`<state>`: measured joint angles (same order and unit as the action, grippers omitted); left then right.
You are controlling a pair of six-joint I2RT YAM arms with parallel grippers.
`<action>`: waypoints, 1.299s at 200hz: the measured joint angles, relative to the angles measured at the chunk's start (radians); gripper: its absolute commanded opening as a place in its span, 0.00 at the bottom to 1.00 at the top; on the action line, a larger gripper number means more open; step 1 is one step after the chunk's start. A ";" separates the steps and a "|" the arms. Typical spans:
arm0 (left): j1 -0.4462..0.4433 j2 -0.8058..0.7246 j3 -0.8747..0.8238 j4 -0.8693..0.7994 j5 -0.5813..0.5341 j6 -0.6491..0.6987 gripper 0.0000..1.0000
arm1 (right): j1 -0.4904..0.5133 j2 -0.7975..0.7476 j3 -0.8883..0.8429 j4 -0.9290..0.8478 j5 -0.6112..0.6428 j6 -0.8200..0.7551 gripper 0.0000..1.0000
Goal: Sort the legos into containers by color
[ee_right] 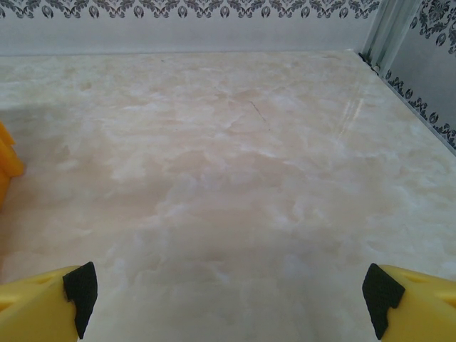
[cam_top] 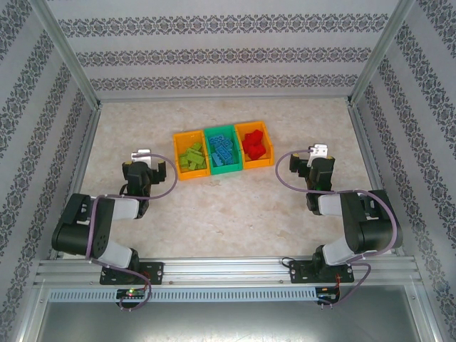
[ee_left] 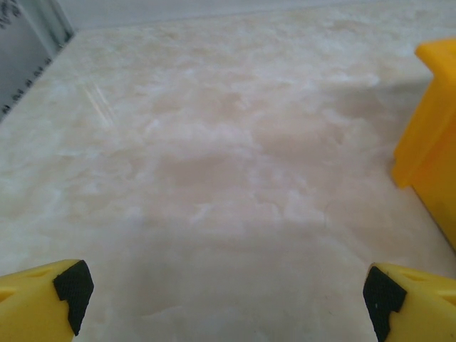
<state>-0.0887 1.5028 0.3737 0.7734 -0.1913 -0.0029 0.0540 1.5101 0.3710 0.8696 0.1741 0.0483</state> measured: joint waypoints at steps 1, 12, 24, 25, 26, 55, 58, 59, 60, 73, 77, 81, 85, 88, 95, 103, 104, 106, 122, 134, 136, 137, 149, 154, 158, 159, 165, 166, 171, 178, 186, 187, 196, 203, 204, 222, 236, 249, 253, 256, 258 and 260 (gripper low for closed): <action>0.002 0.002 0.001 -0.001 0.003 0.000 0.99 | 0.000 0.000 0.000 0.000 0.000 0.000 0.98; 0.020 0.015 0.019 -0.019 0.042 0.000 0.99 | 0.000 0.000 0.000 0.000 0.000 0.000 0.98; 0.051 0.027 0.052 -0.039 0.087 0.000 0.99 | 0.000 0.000 0.000 0.000 0.000 0.000 0.98; 0.053 0.028 0.054 -0.040 0.089 -0.001 0.99 | 0.000 0.000 0.000 0.000 0.000 0.000 0.98; 0.054 0.028 0.056 -0.040 0.090 -0.001 0.99 | 0.000 0.000 0.000 0.000 0.000 0.000 0.98; 0.083 0.029 0.089 -0.044 0.140 -0.001 0.99 | 0.000 0.000 0.000 0.000 0.000 0.000 0.98; 0.082 0.029 0.089 -0.044 0.144 -0.001 0.99 | 0.000 0.000 0.000 0.000 0.000 0.000 0.98; 0.082 0.029 0.089 -0.044 0.145 -0.001 0.99 | 0.000 0.000 0.000 0.000 0.000 0.000 0.98; 0.082 0.029 0.089 -0.045 0.148 -0.001 0.99 | 0.000 0.000 0.000 0.000 0.000 0.000 0.98; 0.082 0.029 0.089 -0.052 0.159 -0.001 0.99 | 0.000 0.000 0.000 0.000 0.000 0.000 0.98; 0.082 0.029 0.089 -0.053 0.162 -0.001 0.99 | 0.000 0.000 0.000 0.000 0.000 0.000 0.98; 0.082 0.029 0.089 -0.055 0.164 -0.001 0.99 | 0.000 0.000 0.000 0.000 0.000 0.000 0.98; 0.082 0.029 0.089 -0.056 0.166 -0.001 0.99 | 0.000 0.000 0.000 0.000 0.000 0.000 0.98; 0.082 0.029 0.089 -0.056 0.166 -0.001 0.99 | 0.000 0.000 0.000 0.000 0.000 0.000 0.98; 0.082 0.029 0.089 -0.056 0.167 -0.001 0.99 | 0.000 0.000 0.000 0.000 0.000 0.000 0.98; 0.082 0.029 0.089 -0.056 0.169 -0.001 0.99 | 0.000 0.000 0.000 0.000 0.000 0.000 0.98; 0.082 0.029 0.089 -0.056 0.169 -0.001 0.99 | 0.000 0.000 0.000 0.000 0.000 0.000 0.98; 0.082 0.029 0.089 -0.056 0.170 -0.001 0.99 | 0.000 0.000 0.000 0.000 0.000 0.000 0.98; 0.082 0.029 0.089 -0.056 0.174 -0.001 0.99 | 0.000 0.000 0.000 0.000 0.000 0.000 0.98; 0.082 0.029 0.089 -0.056 0.174 -0.001 0.99 | 0.000 0.000 0.000 0.000 0.000 0.000 0.98; 0.082 0.029 0.089 -0.056 0.174 -0.001 0.99 | 0.000 0.000 0.000 0.000 -0.001 0.000 0.98; 0.082 0.029 0.089 -0.056 0.174 -0.001 0.99 | 0.000 0.000 0.000 0.000 -0.001 0.000 0.98; 0.082 0.029 0.089 -0.056 0.174 -0.001 0.99 | 0.000 0.000 0.000 0.000 -0.003 0.000 0.98; 0.082 0.029 0.089 -0.056 0.175 -0.001 0.99 | 0.000 0.000 0.000 0.000 -0.003 0.000 0.98; 0.082 0.029 0.089 -0.056 0.177 -0.001 0.99 | 0.000 0.000 0.000 0.000 -0.003 0.000 0.98; 0.082 0.029 0.089 -0.056 0.177 -0.001 0.99 | 0.000 0.000 0.000 0.000 -0.003 0.000 0.98; 0.082 0.029 0.089 -0.056 0.177 -0.001 0.99 | 0.000 0.000 0.000 0.000 -0.004 0.000 0.98; 0.082 0.029 0.089 -0.056 0.177 -0.001 0.99 | 0.000 0.000 0.000 0.000 -0.003 0.000 0.98; 0.082 0.029 0.089 -0.056 0.178 -0.001 0.99 | 0.000 0.000 0.000 0.000 -0.004 0.000 0.98; 0.082 0.029 0.089 -0.056 0.178 -0.001 0.99 | 0.000 0.000 0.000 0.000 -0.004 0.000 0.98; 0.082 0.029 0.089 -0.056 0.181 -0.001 0.99 | 0.000 0.000 0.000 0.000 -0.004 0.000 0.98; 0.082 0.029 0.089 -0.056 0.181 -0.001 0.99 | 0.000 0.000 0.000 0.000 -0.004 0.000 0.98; 0.082 0.029 0.089 -0.056 0.181 -0.001 0.99 | 0.000 0.000 0.000 0.000 -0.004 0.000 0.98; 0.082 0.029 0.089 -0.056 0.181 -0.001 0.99 | 0.000 0.000 0.000 0.000 -0.005 0.000 0.98; 0.082 0.029 0.089 -0.056 0.181 -0.001 0.99 | 0.000 0.000 0.000 0.000 -0.005 0.000 0.98; 0.082 0.029 0.089 -0.057 0.181 -0.001 0.99 | 0.000 0.000 0.000 0.000 -0.006 0.000 0.98; 0.082 0.029 0.089 -0.057 0.182 -0.001 0.99 | 0.000 0.000 0.000 0.000 -0.006 0.000 0.98; 0.082 0.029 0.089 -0.057 0.182 -0.001 0.99 | 0.000 0.000 0.000 0.000 -0.006 0.000 0.98; 0.082 0.029 0.089 -0.058 0.182 -0.001 0.99 | 0.000 0.000 0.000 0.000 -0.006 0.000 0.98; 0.082 0.029 0.089 -0.058 0.182 -0.001 0.99 | 0.000 0.000 0.000 0.000 -0.006 0.000 0.98; 0.082 0.029 0.089 -0.058 0.182 -0.001 0.99 | 0.000 0.000 0.000 0.000 -0.006 0.000 0.98; 0.082 0.029 0.089 -0.058 0.182 -0.001 0.99 | 0.000 0.000 0.000 0.000 -0.006 0.000 0.98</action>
<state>-0.0063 1.5318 0.4625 0.7151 -0.0097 -0.0040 0.0540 1.5101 0.3710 0.8696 0.1680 0.0483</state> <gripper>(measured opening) 0.994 0.982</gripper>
